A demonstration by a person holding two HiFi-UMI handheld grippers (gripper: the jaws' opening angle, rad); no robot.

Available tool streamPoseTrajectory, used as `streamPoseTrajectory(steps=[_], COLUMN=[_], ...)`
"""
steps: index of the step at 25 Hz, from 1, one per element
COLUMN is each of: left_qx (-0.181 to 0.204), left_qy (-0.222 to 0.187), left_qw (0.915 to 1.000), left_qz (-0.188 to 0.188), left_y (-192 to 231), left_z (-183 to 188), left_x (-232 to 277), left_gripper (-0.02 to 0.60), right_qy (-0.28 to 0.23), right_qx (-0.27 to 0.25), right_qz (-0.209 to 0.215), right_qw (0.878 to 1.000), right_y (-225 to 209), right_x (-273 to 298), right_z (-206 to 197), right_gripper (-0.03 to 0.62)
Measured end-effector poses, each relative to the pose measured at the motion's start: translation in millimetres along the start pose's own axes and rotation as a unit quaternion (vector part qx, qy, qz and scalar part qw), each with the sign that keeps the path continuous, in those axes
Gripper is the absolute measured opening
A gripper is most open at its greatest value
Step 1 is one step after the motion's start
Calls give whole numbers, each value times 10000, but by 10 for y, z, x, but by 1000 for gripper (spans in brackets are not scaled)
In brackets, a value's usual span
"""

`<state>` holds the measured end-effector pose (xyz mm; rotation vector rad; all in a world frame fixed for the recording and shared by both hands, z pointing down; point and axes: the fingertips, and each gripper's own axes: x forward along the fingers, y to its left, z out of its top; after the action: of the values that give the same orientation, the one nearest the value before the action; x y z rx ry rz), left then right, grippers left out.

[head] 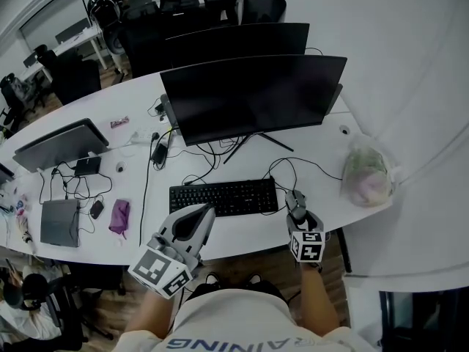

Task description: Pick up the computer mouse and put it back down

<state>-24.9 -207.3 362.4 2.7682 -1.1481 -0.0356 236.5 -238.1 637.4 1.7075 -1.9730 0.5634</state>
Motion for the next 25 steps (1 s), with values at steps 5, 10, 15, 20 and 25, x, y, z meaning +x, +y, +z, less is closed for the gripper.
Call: streamPoseTrajectory(steps=[5,10,15,20,25], left_qx=[-13,-48,-79,-102,-111], left_qy=[37,61,97,145,167], left_qw=[10000,10000,9999,9998,9998], left_qz=[-3,-2,56,87,75], left_y=[1,-7,29,34,22], left_z=[-33,-57,-99,-124,-133], left_x=[45,83,94,112,121], left_gripper=[5,5,5,5,5], right_qy=[221,523,797,1022,1202], right_qx=[57,112,156,191,184], right_qz=[-5,15,25,55,74], right_qw=[9997,9986,9967,9946,9925], right_y=[-28,-61,-68,-71,-63], right_x=[123,209,308,370,409], right_z=[-209,-452,-695,-885,-1047], right_gripper=[264,264,264,264,264])
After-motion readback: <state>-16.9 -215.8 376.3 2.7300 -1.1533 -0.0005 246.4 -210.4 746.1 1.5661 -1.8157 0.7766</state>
